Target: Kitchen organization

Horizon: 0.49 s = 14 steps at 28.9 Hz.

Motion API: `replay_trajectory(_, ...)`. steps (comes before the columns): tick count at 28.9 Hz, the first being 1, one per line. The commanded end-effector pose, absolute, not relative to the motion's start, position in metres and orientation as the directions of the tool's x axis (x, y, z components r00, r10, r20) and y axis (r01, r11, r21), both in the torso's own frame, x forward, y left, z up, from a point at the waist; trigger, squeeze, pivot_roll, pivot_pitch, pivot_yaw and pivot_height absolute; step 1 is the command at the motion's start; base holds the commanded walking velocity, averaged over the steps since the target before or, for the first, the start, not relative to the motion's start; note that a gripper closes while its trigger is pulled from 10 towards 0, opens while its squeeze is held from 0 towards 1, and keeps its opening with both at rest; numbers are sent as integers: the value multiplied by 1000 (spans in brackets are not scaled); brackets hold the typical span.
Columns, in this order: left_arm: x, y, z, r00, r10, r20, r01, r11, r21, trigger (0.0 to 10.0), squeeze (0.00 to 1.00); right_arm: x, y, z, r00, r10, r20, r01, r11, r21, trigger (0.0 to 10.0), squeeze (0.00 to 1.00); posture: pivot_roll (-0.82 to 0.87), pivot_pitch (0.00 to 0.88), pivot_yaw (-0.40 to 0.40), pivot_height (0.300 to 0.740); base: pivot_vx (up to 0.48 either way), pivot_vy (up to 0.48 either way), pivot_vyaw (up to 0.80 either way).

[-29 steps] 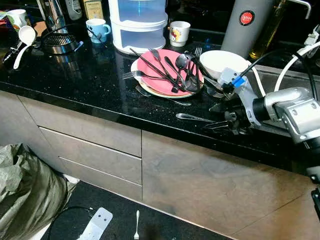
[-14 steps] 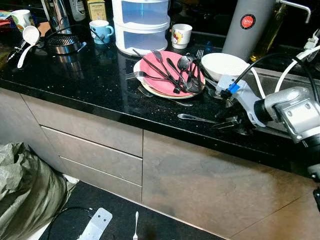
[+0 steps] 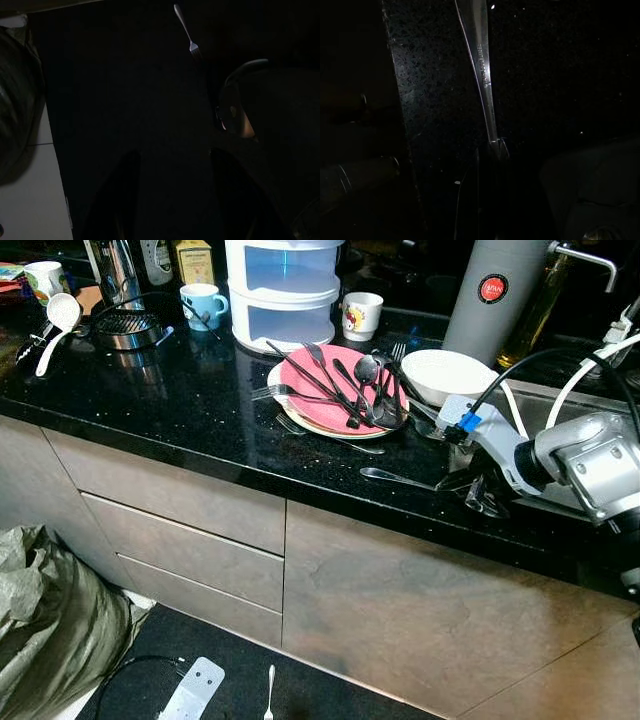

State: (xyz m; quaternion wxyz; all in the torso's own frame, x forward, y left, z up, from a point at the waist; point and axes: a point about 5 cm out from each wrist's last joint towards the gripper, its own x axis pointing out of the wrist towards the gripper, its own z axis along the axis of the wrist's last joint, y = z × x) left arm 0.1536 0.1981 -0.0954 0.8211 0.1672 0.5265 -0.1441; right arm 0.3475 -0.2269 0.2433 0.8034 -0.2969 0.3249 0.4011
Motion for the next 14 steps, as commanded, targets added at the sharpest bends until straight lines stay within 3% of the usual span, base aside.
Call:
replay_trajectory(1, 151, 194, -97, 395, -70, -916, 413, 904, 109, 10000, 0, 348, -227, 235, 453, 474, -755, -831, 531, -165, 0, 0, -29, 32, -50, 740, 0, 0, 0)
replay_trajectory(3, 151, 194, -97, 395, -70, -916, 413, 904, 109, 10000, 0, 349, -225, 237, 459, 492, -740, -830, 535, -159, 0, 0, -29, 32, -50, 740, 0, 0, 0)
replay_trajectory(5, 151, 194, -97, 396, -70, -916, 412, 904, 110, 10000, 0, 351, -215, 251, 470, 625, -623, -839, 536, -95, 0, 0, -25, 33, -51, 740, 0, 0, 0)
replay_trajectory(7, 151, 194, -97, 396, -70, -916, 412, 904, 110, 10000, 0, 351, -215, 251, 470, 625, -623, -839, 536, -95, 0, 0, -25, 33, -51, 740, 0, 0, 0)
replay_trajectory(10, 151, 194, -97, 396, -69, -915, 412, 904, 110, 10000, 0, 348, -208, 275, 462, 807, -369, -865, 501, 13, 0, 0, -23, 32, -45, 740, 0, 0, 0)
replay_trajectory(14, 151, 194, -97, 396, -69, -915, 413, 904, 110, 10000, 0, 343, -210, 290, 446, 873, -198, -884, 464, 54, 0, 0, -23, 32, -42, 740, 0, 0, 0)
